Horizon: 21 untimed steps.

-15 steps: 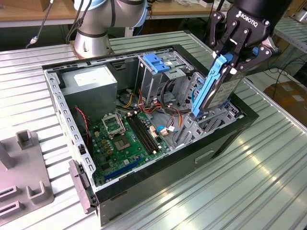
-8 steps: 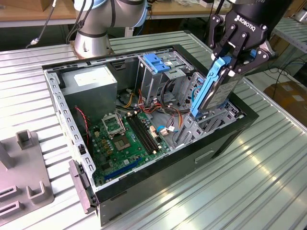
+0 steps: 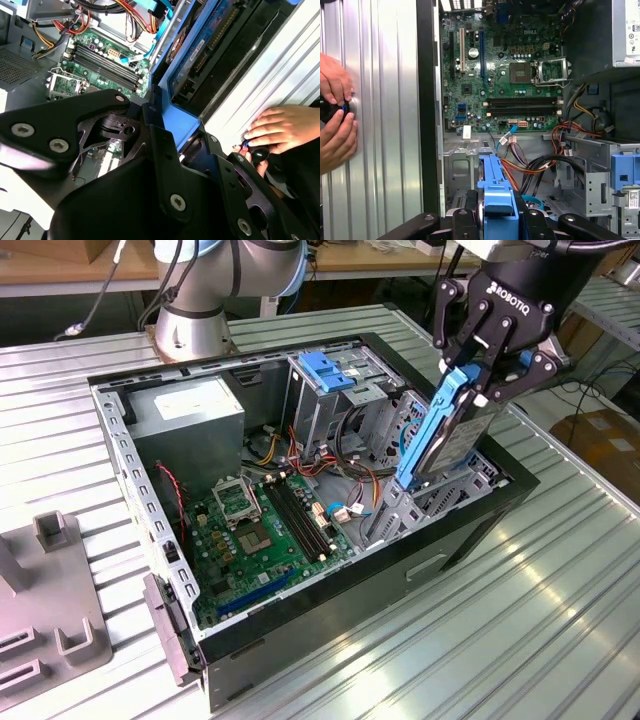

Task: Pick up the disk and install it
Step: 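Insert the disk into the insertion slot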

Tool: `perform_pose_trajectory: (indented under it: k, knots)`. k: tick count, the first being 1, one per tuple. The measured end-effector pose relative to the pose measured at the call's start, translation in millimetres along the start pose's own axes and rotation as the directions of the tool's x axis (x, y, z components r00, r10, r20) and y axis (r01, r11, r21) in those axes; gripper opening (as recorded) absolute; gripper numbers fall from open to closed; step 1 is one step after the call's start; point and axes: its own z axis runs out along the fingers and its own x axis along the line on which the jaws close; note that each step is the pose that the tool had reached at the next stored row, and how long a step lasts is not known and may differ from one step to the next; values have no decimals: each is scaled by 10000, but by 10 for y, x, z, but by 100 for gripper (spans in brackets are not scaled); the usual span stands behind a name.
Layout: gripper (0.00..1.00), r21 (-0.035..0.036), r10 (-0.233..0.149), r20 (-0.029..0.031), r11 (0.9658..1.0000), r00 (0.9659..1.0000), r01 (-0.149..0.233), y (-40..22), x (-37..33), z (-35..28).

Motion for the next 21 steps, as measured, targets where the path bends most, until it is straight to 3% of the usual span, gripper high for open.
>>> perform_pose_trajectory:
  k: [6, 13, 15, 21]
  knots:
    - [37, 0, 0, -1, 10000, 10000, 0, -4, 5, 54]
    - [37, -5, 2, -7, 10000, 10000, -2, 0, 8, 175]
    - [37, -3, -2, 15, 10000, 10000, 2, -3, 8, 216]
    - [37, -13, -1, -5, 10000, 10000, 1, -2, 8, 215]
